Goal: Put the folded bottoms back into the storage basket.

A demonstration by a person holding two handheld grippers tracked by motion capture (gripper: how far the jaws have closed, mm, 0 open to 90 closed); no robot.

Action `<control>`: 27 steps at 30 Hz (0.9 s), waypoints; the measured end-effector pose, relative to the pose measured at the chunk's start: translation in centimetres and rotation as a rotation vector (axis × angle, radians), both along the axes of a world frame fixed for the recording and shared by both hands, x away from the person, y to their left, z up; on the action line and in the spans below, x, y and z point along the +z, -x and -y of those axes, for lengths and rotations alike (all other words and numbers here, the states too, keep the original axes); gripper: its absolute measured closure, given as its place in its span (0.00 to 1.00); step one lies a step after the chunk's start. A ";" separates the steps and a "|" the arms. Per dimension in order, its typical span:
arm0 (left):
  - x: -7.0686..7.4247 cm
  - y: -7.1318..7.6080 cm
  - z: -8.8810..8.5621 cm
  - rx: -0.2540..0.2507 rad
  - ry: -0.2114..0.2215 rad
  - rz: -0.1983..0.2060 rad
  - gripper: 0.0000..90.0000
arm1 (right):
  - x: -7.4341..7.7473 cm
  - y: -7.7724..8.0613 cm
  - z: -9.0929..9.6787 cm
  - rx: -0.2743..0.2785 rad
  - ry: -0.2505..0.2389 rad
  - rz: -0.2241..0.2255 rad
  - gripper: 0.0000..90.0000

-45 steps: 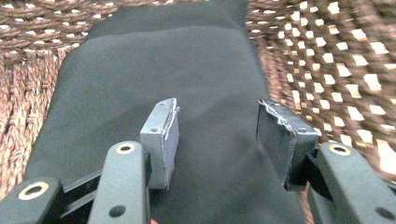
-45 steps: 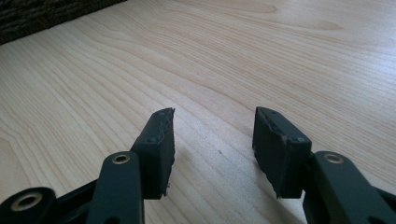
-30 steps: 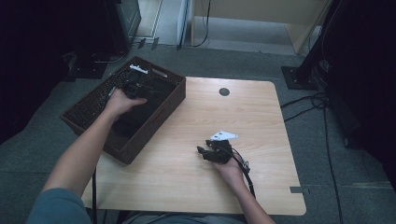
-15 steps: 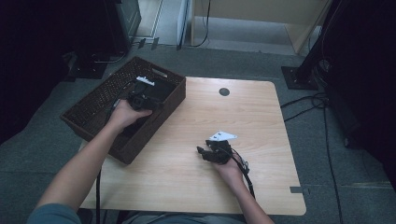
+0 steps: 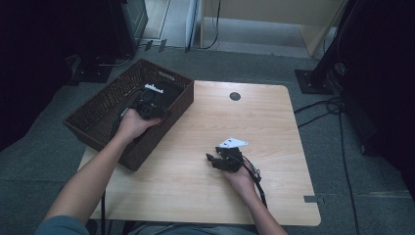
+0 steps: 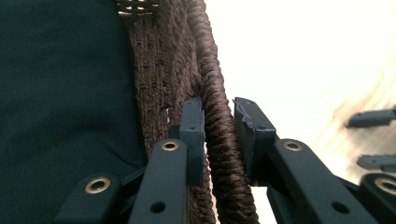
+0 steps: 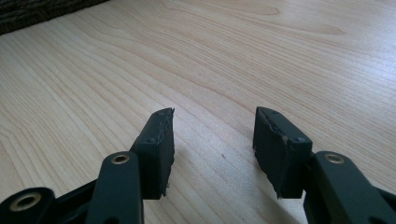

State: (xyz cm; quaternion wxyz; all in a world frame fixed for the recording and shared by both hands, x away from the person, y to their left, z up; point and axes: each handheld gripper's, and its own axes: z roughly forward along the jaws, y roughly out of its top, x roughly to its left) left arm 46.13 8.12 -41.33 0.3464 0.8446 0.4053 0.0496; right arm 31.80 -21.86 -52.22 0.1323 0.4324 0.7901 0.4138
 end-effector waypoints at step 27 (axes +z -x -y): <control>2.9 1.2 -6.2 0.097 0.044 0.053 0.85 | 0.0 0.0 0.0 0.007 0.008 0.008 0.54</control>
